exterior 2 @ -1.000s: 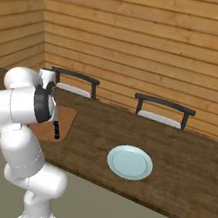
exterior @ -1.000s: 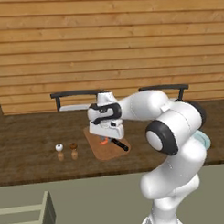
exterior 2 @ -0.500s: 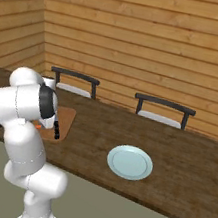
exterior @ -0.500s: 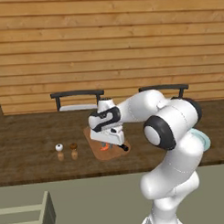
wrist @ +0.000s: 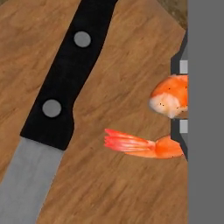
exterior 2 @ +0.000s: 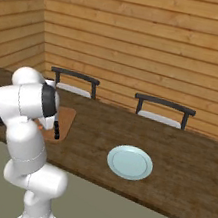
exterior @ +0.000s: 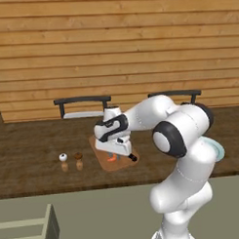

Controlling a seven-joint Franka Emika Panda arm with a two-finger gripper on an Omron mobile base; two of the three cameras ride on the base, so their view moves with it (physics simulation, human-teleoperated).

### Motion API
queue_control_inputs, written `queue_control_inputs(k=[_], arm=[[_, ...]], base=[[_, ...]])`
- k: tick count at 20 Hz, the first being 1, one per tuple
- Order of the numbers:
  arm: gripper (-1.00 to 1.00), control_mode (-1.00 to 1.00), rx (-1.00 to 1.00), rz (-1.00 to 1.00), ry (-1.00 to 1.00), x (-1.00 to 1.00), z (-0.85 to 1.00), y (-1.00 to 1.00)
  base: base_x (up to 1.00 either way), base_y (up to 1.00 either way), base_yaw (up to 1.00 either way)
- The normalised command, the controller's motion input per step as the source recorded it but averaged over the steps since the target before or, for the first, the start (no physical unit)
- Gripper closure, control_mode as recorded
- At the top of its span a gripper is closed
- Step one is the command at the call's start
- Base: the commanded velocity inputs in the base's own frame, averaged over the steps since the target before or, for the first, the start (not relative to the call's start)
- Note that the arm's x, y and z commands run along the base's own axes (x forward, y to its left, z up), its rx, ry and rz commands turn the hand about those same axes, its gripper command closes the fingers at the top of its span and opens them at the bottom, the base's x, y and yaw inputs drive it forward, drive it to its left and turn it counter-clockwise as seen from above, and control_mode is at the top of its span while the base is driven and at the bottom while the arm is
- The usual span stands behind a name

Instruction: Pick up the knife from the drawer and place it on the cutting board. Then place the meat from the plate to the cutting board.

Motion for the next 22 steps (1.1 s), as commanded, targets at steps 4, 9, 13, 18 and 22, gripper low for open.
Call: queue_control_inputs(k=[4,9,13,18,22], arm=[[-1.00,-1.00,0.00,-0.01,0.00,-0.01,-0.20,0.00],[-1.00,-1.00,0.00,0.00,0.00,-0.15,0.03,0.00],[-1.00,-1.00,0.00,-0.01,0.00,-0.44,0.51,0.00],[-1.00,-1.00,0.00,0.00,0.00,-0.37,0.38,0.00],[-1.00,-1.00,0.00,0.00,0.00,-0.43,0.64,-0.01]], base=[[0.00,0.00,0.00],[0.00,0.00,0.00],[0.00,0.00,0.00],[0.00,0.00,0.00],[0.00,0.00,0.00]])
